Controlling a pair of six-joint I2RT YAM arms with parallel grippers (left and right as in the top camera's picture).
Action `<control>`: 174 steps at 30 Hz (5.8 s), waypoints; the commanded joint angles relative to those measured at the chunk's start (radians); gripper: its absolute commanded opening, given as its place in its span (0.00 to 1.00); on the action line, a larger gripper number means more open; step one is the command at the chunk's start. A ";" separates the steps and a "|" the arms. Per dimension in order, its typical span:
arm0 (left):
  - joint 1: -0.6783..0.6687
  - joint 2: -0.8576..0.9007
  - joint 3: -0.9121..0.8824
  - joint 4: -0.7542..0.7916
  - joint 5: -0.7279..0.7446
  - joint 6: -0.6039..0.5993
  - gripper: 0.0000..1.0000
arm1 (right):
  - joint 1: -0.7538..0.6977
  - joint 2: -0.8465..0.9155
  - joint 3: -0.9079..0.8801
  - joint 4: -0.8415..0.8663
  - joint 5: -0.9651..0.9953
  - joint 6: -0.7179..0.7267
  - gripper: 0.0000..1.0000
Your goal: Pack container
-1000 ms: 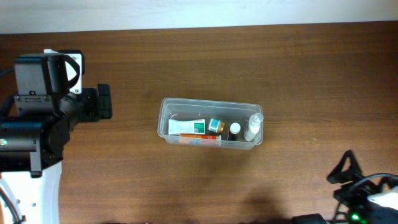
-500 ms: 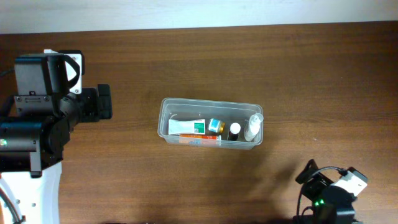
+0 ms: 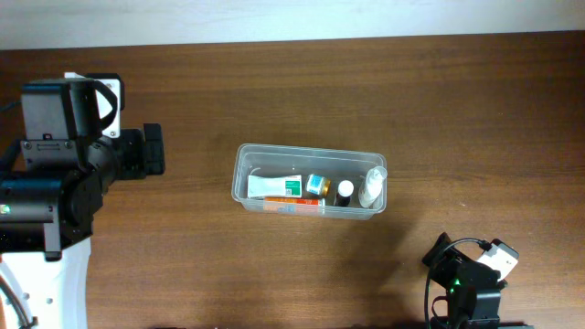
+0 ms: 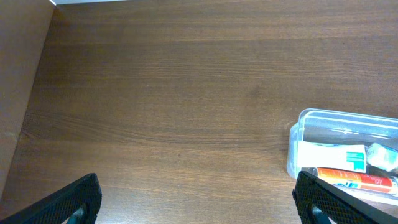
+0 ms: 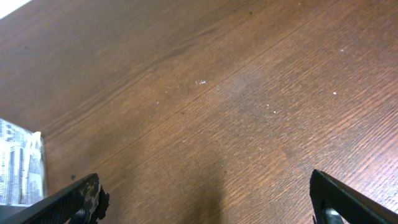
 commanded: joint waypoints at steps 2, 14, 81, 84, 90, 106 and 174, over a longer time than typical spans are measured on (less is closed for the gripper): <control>0.006 -0.003 0.008 -0.001 0.000 -0.010 0.99 | -0.008 -0.012 -0.018 0.016 -0.002 -0.006 0.98; 0.006 -0.003 0.008 -0.001 0.000 -0.010 0.99 | -0.008 -0.012 -0.018 0.015 -0.002 -0.006 0.98; 0.007 -0.077 -0.030 0.000 0.000 -0.010 0.99 | -0.008 -0.012 -0.095 0.446 -0.293 -0.585 0.98; 0.007 -0.184 -0.106 -0.001 -0.014 -0.006 0.99 | -0.008 -0.012 -0.095 0.446 -0.293 -0.585 0.98; 0.007 -0.483 -0.401 0.145 -0.040 -0.006 0.99 | -0.008 -0.012 -0.095 0.446 -0.293 -0.586 0.98; 0.007 -1.137 -1.286 0.660 0.246 -0.006 0.99 | -0.008 -0.012 -0.095 0.446 -0.293 -0.585 0.98; 0.007 -1.308 -1.669 0.881 0.297 -0.006 0.99 | -0.008 -0.012 -0.095 0.446 -0.293 -0.585 0.98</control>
